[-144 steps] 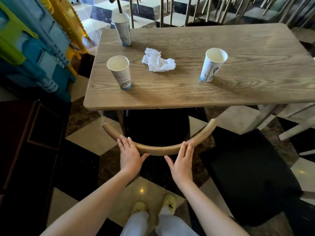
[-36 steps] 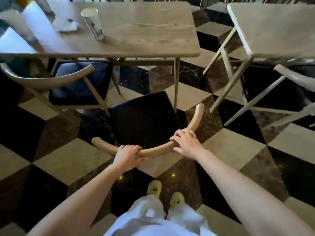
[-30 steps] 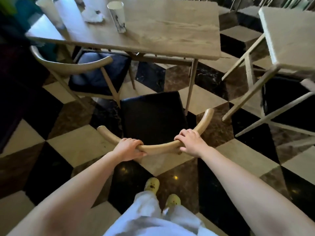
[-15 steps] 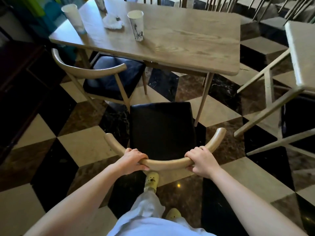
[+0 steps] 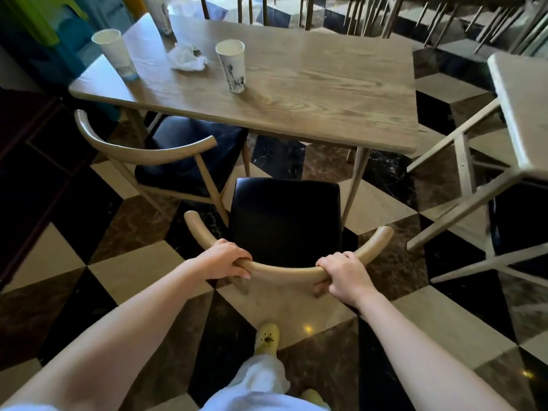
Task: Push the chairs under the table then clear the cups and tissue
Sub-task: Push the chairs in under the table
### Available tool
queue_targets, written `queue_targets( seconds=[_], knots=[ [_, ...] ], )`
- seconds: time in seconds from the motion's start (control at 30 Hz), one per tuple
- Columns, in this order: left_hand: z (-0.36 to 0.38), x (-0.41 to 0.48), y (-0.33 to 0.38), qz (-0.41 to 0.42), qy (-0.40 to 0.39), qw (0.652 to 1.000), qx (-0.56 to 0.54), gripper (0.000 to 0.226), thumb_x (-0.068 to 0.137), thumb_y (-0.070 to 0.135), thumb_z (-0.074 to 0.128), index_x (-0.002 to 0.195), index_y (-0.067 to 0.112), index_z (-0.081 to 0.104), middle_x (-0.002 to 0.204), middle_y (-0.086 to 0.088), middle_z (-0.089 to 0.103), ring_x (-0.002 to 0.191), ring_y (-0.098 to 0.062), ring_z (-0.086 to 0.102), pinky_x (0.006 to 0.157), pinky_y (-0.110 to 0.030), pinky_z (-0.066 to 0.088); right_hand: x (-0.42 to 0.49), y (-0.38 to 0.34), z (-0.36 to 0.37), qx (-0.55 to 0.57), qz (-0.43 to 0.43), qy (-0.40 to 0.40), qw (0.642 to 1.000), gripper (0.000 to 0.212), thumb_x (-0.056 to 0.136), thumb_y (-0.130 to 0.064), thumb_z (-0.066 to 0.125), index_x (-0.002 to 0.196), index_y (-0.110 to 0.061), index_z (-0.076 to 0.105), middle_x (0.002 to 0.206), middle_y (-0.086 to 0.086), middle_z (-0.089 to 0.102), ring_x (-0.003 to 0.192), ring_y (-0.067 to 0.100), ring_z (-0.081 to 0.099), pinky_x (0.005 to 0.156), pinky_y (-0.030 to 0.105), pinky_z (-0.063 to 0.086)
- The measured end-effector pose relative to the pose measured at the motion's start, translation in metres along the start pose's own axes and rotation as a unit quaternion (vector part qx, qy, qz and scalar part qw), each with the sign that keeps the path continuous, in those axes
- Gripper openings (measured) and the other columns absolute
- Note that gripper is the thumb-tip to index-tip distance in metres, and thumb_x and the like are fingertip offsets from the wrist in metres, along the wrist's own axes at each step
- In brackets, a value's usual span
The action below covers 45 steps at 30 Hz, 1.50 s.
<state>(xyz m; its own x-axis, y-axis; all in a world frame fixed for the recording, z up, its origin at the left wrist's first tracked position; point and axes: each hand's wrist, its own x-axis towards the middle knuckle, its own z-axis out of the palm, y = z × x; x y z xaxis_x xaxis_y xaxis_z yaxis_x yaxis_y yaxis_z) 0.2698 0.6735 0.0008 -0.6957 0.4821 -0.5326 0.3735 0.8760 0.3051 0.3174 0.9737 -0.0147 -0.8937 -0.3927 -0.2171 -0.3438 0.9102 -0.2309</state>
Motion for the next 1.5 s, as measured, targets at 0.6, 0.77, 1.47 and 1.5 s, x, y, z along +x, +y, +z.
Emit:
queue_targets(
  seconds=[0.6, 0.77, 1.47, 1.5],
  knots=[
    [-0.106, 0.085, -0.076, 0.034, -0.005, 0.999, 0.001, 0.043, 0.084, 0.037, 0.067, 0.124, 0.020, 0.062, 0.118, 0.000, 0.065, 0.110, -0.017, 0.058, 0.095, -0.031, 0.044, 0.110, 0.003, -0.032, 0.021, 0.043, 0.041, 0.998, 0.038, 0.081, -0.041, 0.067, 0.112, -0.020, 0.061, 0.106, -0.001, 0.066, 0.103, 0.021, 0.058, 0.096, 0.036, 0.039],
    [-0.116, 0.100, -0.087, 0.035, -0.003, 0.999, -0.020, 0.044, 0.084, 0.037, 0.068, 0.124, 0.022, 0.061, 0.117, 0.000, 0.065, 0.109, -0.018, 0.059, 0.095, -0.033, 0.047, 0.125, 0.012, -0.039, 0.022, 0.046, 0.042, 0.998, 0.039, 0.080, -0.043, 0.068, 0.113, -0.021, 0.060, 0.108, -0.002, 0.066, 0.105, 0.020, 0.058, 0.095, 0.035, 0.038],
    [-0.114, 0.178, -0.071, 0.057, 0.072, 0.995, 0.033, 0.037, 0.087, 0.038, 0.063, 0.120, 0.022, 0.061, 0.115, -0.001, 0.065, 0.110, -0.020, 0.059, 0.090, -0.033, 0.045, 0.163, 0.075, -0.047, 0.021, 0.082, 0.021, 0.996, 0.041, 0.082, -0.034, 0.069, 0.119, -0.021, 0.058, 0.112, 0.001, 0.065, 0.109, 0.023, 0.056, 0.100, 0.035, 0.036],
    [-0.114, 0.182, -0.070, 0.055, 0.079, 0.995, 0.032, 0.036, 0.087, 0.037, 0.063, 0.120, 0.022, 0.061, 0.115, -0.001, 0.065, 0.109, -0.020, 0.059, 0.090, -0.032, 0.045, 0.165, 0.078, -0.046, 0.021, 0.083, 0.021, 0.996, 0.040, 0.082, -0.032, 0.068, 0.119, -0.021, 0.058, 0.112, 0.001, 0.065, 0.108, 0.023, 0.056, 0.100, 0.035, 0.036]
  ],
)
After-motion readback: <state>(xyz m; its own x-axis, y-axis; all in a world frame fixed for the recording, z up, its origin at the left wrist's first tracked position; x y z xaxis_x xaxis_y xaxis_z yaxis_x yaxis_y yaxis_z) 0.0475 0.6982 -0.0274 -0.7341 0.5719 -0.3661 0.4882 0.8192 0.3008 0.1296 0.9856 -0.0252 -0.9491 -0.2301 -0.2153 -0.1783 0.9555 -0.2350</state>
